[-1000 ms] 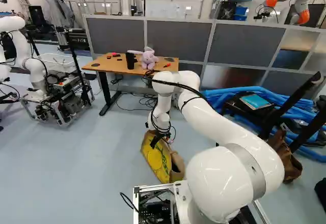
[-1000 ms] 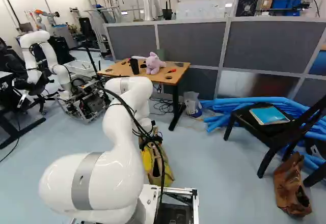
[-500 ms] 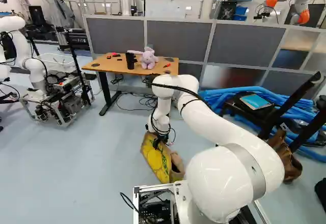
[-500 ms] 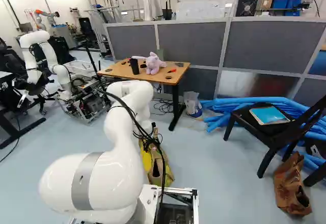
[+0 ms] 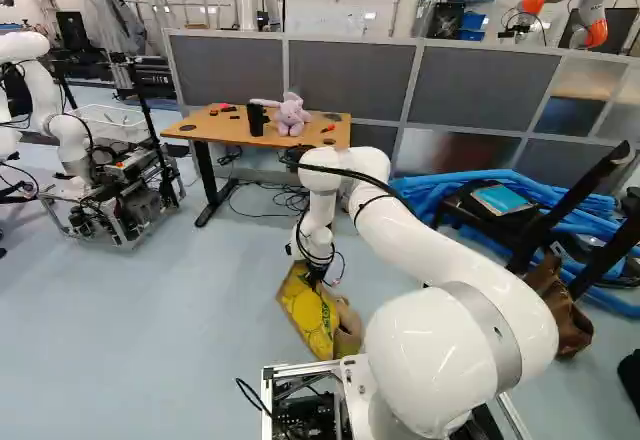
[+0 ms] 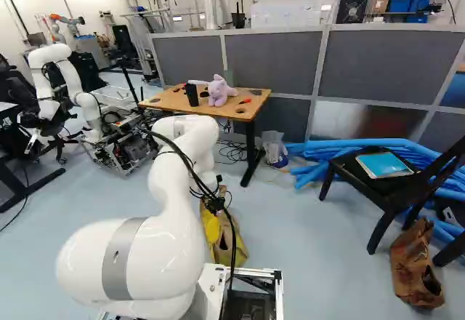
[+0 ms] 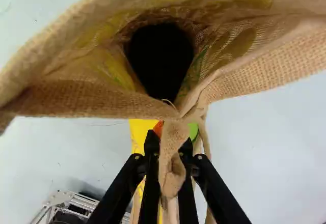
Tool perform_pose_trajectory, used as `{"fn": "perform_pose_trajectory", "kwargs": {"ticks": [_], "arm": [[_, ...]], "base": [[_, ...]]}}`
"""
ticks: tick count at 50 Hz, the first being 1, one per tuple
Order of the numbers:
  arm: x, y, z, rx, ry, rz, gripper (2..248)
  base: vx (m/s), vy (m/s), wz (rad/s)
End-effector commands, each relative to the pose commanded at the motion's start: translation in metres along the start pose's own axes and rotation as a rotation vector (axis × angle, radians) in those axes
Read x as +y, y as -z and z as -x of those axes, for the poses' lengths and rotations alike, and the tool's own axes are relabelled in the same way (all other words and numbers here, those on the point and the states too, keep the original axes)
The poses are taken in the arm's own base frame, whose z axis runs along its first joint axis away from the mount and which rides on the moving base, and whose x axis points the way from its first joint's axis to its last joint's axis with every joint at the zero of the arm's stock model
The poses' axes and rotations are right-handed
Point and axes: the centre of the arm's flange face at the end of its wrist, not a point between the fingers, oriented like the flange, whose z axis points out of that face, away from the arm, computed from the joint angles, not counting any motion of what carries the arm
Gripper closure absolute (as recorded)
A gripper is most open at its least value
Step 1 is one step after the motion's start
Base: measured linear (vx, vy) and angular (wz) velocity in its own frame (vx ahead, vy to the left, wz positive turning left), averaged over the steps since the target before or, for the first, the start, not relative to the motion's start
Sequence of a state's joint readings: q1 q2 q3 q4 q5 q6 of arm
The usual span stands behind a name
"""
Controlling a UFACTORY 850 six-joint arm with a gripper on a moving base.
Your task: Pick up the bag on the ground and place it on the table
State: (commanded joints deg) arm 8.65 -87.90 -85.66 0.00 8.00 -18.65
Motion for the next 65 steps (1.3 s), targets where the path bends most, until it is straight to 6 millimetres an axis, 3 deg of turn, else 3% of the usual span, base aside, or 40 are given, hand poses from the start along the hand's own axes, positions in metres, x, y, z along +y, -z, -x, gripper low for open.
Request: {"fn": "perform_pose_trajectory", "kwargs": {"ticks": [65], "arm": [[0.002,0.094,-0.006,0.021,0.000,0.007,215]], "base": [[0.000,0.000,0.000]]}}
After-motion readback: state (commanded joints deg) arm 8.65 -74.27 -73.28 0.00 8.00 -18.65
